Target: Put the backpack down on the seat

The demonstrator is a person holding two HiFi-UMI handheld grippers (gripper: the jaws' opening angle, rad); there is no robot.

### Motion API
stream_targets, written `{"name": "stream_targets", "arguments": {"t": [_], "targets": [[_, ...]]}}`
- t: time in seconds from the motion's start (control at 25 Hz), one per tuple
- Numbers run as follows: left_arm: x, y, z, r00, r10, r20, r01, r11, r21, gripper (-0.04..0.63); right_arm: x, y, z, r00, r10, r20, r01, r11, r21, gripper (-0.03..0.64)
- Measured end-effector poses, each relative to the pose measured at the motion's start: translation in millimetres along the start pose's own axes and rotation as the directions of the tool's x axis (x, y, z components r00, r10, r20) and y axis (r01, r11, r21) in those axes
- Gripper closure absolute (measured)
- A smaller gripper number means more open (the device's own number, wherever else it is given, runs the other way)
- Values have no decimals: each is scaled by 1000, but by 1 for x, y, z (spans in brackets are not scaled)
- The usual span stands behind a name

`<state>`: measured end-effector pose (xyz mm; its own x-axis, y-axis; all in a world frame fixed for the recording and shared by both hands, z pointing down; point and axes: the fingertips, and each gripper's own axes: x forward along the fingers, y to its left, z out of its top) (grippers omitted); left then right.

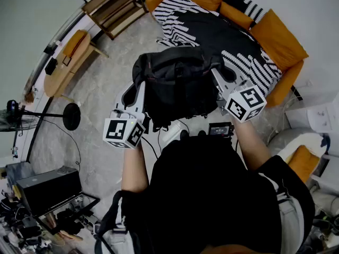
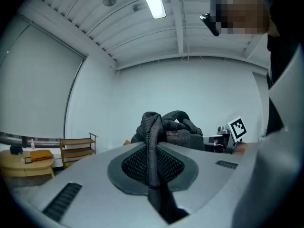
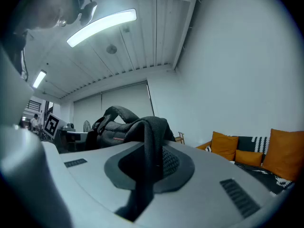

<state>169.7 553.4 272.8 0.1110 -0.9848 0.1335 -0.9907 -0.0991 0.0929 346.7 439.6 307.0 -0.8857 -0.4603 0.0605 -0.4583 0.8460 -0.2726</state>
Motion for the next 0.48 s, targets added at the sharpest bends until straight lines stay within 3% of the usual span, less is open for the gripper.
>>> {"name": "stream_targets", "arguments": {"t": [0.16,0.32,0.48], "targets": [[22,-7,16,998,4,56,-6,1000,30,551,11,-21,24,998,29,58,-29,1000,-12,569],[7,11,29,997,-9,74,6,999,35,552,26,-1,35,997,15,79,-15,1000,-5,569],[28,-26,27,998,-18,61,15,999,47,552,8,-37,34,995,-31,92,24,997,76,569]]}}
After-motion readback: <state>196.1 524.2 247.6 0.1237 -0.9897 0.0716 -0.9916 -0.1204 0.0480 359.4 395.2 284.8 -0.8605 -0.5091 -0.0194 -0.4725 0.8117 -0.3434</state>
